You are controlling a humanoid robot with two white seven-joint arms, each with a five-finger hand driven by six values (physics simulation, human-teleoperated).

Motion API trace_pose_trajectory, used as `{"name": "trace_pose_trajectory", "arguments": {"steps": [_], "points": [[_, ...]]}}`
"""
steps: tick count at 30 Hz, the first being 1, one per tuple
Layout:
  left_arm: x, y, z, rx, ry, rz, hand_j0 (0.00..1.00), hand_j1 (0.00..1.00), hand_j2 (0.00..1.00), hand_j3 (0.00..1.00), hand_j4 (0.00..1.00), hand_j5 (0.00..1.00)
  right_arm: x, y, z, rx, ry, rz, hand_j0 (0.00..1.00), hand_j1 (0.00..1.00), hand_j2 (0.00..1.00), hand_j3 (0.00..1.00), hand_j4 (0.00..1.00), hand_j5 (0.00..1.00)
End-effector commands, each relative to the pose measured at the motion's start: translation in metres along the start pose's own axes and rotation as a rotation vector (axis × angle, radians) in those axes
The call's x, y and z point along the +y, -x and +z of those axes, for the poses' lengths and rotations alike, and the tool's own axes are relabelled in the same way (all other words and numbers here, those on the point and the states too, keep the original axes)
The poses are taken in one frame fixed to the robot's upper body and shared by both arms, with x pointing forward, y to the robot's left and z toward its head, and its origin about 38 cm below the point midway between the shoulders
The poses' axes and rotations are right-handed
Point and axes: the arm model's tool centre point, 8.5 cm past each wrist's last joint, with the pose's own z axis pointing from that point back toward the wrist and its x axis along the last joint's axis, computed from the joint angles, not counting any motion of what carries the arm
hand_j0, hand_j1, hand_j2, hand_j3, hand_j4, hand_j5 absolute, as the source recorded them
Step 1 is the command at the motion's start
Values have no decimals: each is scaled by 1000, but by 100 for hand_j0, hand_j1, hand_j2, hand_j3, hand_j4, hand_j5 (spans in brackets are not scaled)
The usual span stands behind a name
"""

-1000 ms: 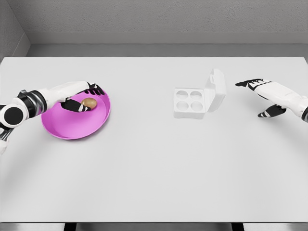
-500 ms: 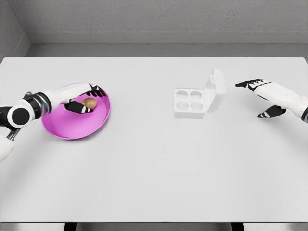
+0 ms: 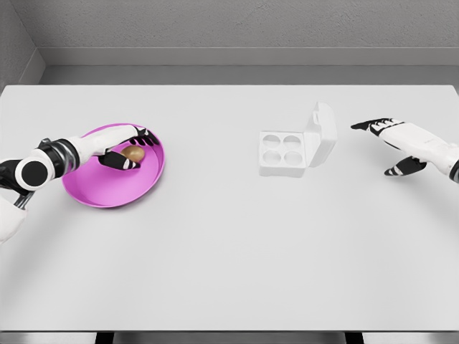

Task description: Pack egg into the box and close the box lid

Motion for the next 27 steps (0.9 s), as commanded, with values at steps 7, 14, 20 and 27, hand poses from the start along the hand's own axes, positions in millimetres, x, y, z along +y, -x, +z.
{"name": "trace_pose_trajectory", "arguments": {"steps": [7, 14, 20, 27], "points": [[0, 0, -1, -2, 1, 2, 68, 68, 68, 68, 68, 68, 0, 0, 1, 1, 2, -4, 100, 100, 100, 100, 100, 100], [0, 0, 0, -1, -1, 6, 69, 69, 69, 69, 69, 69, 0, 0, 1, 1, 2, -4, 100, 100, 100, 100, 100, 100], [-1, 0, 1, -5, -14, 12, 68, 68, 68, 68, 68, 68, 0, 0, 1, 1, 2, -4, 100, 100, 100, 100, 100, 100], [-1, 0, 2, -8, -14, 11, 66, 66, 66, 66, 66, 66, 0, 1, 1, 2, 2, -5, 100, 100, 100, 100, 100, 100]]}}
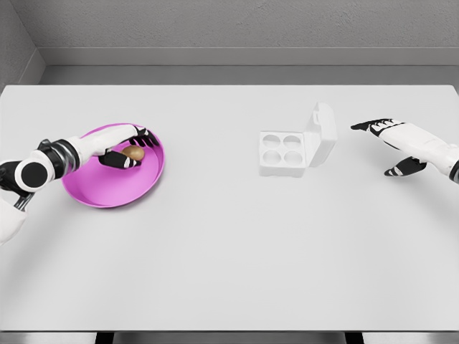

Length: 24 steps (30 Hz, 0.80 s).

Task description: Pack egg into the box and close the box lid

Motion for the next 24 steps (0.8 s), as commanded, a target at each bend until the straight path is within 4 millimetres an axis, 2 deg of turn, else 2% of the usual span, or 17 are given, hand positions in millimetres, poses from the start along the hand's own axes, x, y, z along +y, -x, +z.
{"name": "trace_pose_trajectory", "arguments": {"steps": [1, 18, 22, 24], "points": [[2, 0, 1, -1, -7, 1, 66, 66, 66, 66, 66, 66, -1, 1, 1, 1, 3, -4, 100, 100, 100, 100, 100, 100], [-6, 8, 7, 7, -9, 20, 62, 62, 62, 62, 62, 62, -1, 2, 2, 5, 2, -2, 100, 100, 100, 100, 100, 100], [-5, 7, 8, 3, -13, 19, 55, 55, 55, 55, 55, 55, -1, 1, 2, 4, 2, -2, 100, 100, 100, 100, 100, 100], [-5, 6, 8, -1, -14, 16, 48, 48, 48, 48, 48, 48, -1, 2, 2, 5, 2, -2, 100, 100, 100, 100, 100, 100]]}}
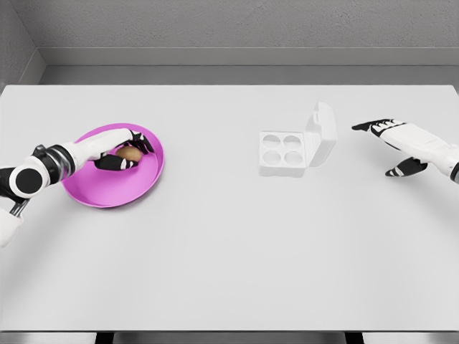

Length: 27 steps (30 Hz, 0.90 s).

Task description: Pack egg into the box and close the box lid

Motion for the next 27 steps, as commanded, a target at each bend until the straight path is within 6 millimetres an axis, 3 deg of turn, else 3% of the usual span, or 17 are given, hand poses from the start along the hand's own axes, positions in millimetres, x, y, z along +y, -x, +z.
{"name": "trace_pose_trajectory", "arguments": {"steps": [1, 11, 27], "points": [[1, -2, 0, -6, -2, -2, 45, 45, 45, 45, 45, 45, -1, 0, 0, 0, 3, -4, 100, 100, 100, 100, 100, 100], [5, -9, 3, -27, -10, -19, 36, 36, 36, 36, 36, 36, -1, 0, 0, 2, 3, -4, 100, 100, 100, 100, 100, 100], [20, -20, 12, -58, -47, -40, 34, 34, 34, 34, 34, 34, 0, 0, 1, 0, 1, -3, 100, 100, 100, 100, 100, 100]]}}
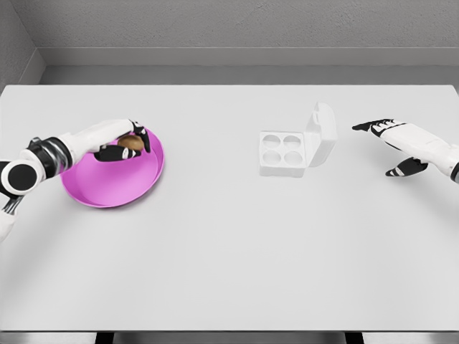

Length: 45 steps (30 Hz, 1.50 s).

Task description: Pack egg into the box and close the box lid

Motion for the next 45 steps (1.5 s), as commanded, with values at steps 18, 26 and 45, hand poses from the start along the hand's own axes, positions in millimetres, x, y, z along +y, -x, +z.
{"name": "trace_pose_trajectory", "arguments": {"steps": [18, 26, 45], "points": [[9, -31, -22, -78, -40, 22, 32, 32, 32, 32, 32, 32, -1, 1, 1, 2, 4, -4, 100, 100, 100, 100, 100, 100], [9, -53, -37, -132, -52, 37, 31, 31, 31, 31, 31, 31, -1, 1, 1, 2, 4, -4, 100, 100, 100, 100, 100, 100], [2, -95, -68, -225, -43, 73, 28, 28, 28, 28, 28, 28, -1, 1, 1, 2, 4, -4, 100, 100, 100, 100, 100, 100]]}}
